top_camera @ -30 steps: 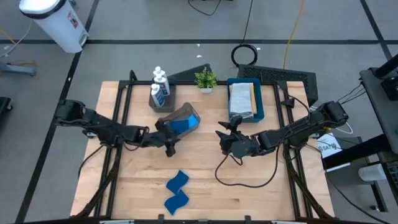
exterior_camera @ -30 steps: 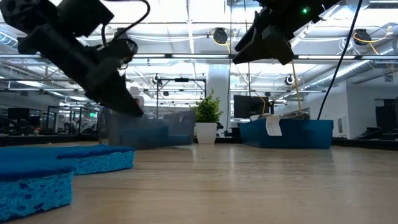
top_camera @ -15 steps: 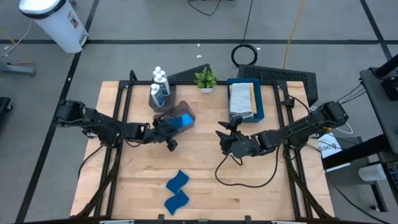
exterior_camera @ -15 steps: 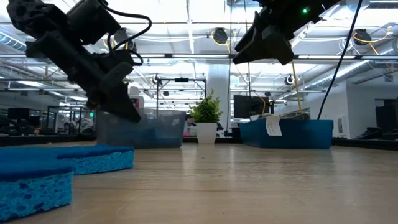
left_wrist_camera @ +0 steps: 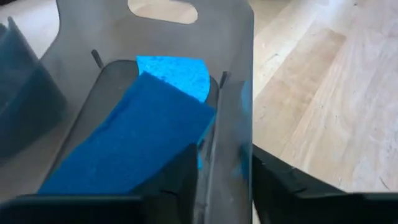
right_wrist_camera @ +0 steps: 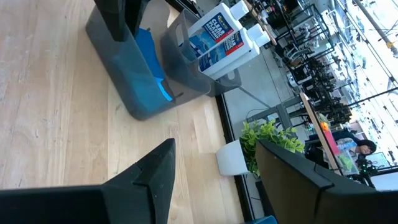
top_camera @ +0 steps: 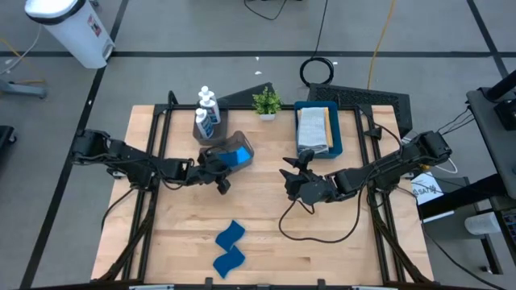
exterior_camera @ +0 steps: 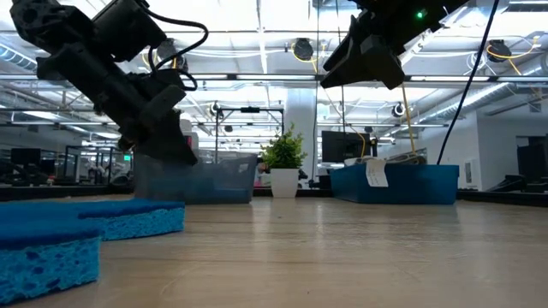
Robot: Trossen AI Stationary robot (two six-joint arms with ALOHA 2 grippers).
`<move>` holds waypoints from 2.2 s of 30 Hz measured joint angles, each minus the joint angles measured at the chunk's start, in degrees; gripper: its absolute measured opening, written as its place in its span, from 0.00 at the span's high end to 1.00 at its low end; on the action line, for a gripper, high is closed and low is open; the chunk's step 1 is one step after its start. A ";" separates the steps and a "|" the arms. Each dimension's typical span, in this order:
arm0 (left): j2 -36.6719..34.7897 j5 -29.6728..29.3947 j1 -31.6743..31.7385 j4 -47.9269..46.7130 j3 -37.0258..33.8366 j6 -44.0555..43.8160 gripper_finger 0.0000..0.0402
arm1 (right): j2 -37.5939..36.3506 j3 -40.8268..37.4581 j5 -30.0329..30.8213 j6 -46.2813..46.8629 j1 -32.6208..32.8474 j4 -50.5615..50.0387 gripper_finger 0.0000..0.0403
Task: Pick & Place Kitchen Items
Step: Adjust the bottom black bin, then put the blue sponge into the bottom black bin
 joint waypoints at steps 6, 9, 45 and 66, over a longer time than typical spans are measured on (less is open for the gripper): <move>-2.89 1.04 -0.25 1.35 0.00 5.97 0.50 | 0.00 0.00 0.00 0.00 0.01 0.00 0.51; -5.44 1.61 -1.16 0.29 0.57 7.81 0.46 | 0.00 0.00 0.00 0.00 0.00 0.00 0.51; 24.82 22.91 -32.41 -9.46 23.52 15.92 0.44 | -0.02 0.00 0.02 0.40 0.01 0.66 0.51; 23.27 -0.26 -16.75 -0.62 23.36 31.01 0.44 | -0.02 0.04 0.04 3.15 0.57 0.88 0.51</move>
